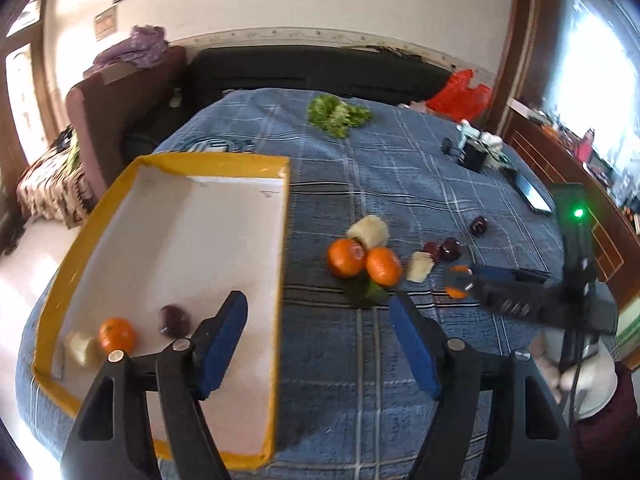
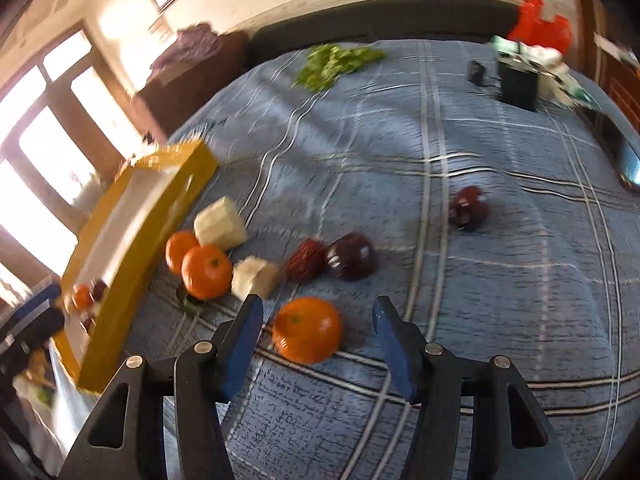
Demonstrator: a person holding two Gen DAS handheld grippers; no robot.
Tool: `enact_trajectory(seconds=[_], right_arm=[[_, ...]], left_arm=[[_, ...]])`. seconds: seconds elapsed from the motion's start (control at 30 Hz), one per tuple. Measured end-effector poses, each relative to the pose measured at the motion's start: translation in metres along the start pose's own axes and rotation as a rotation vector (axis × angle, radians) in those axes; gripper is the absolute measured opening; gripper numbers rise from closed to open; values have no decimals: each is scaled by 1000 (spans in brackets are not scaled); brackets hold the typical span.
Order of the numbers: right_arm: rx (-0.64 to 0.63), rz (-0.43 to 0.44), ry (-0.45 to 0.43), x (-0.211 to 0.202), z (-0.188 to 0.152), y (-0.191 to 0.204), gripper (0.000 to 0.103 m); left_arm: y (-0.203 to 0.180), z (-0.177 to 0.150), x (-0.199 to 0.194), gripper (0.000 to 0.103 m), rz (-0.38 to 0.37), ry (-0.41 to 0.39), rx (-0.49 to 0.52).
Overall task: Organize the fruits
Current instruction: 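Grasp a tangerine with the right tool while the left tool grasps a white cube, then lower the white cube and tangerine into the tray and open both tools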
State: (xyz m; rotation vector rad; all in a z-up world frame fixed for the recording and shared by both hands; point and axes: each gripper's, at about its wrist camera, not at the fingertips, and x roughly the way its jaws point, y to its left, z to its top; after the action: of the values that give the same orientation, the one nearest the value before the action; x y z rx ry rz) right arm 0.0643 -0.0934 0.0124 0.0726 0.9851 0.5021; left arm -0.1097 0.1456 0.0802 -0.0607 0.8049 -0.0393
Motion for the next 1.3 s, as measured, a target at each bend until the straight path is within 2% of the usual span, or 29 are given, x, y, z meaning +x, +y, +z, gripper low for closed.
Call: enact_trajectory(seconds=[0.03, 0.07, 0.27, 0.3, 0.37, 0.43, 0.6, 0.7, 0.73, 0.83, 0.9, 1.07, 1.17, 1.3], right_arm=[[-18, -28, -12, -1, -1, 2, 44], [-36, -45, -1, 0, -2, 5, 38], [53, -59, -28, -15, -3, -19, 38], [77, -51, -39, -19, -2, -25, 38], [122, -39, -51, -25, 0, -39, 38], [148, -38, -53, -27, 1, -47, 38], [169, -38, -61, -30, 4, -54, 38], [175, -38, -66, -32, 3, -55, 38], [176, -37, -65, -30, 5, -55, 38], [183, -41, -66, -30, 4, -55, 38], [182, -45, -68, -29, 5, -56, 38], [180, -36, -92, -33, 5, -53, 38], [163, -18, -110, -35, 5, -49, 38], [100, -12, -145, -41, 3, -32, 38]], left_arm=[[-4, 1, 3, 71, -7, 2, 10], [-10, 3, 7, 71, -18, 3, 24], [-58, 15, 35, 68, -58, 24, 172], [-66, 17, 42, 65, -64, 33, 201], [-82, 21, 60, 51, -77, 65, 255], [-92, 23, 76, 45, -76, 95, 289], [-105, 25, 104, 43, -49, 129, 347], [-114, 21, 112, 22, -48, 152, 389], [-116, 19, 113, 19, -47, 160, 400], [-122, 15, 111, 19, -8, 148, 443], [-122, 14, 110, 19, -7, 146, 438], [-110, 18, 93, 18, -35, 96, 340], [-90, 26, 66, 18, -46, 42, 258], [-43, 34, 23, 18, -19, -30, 154]])
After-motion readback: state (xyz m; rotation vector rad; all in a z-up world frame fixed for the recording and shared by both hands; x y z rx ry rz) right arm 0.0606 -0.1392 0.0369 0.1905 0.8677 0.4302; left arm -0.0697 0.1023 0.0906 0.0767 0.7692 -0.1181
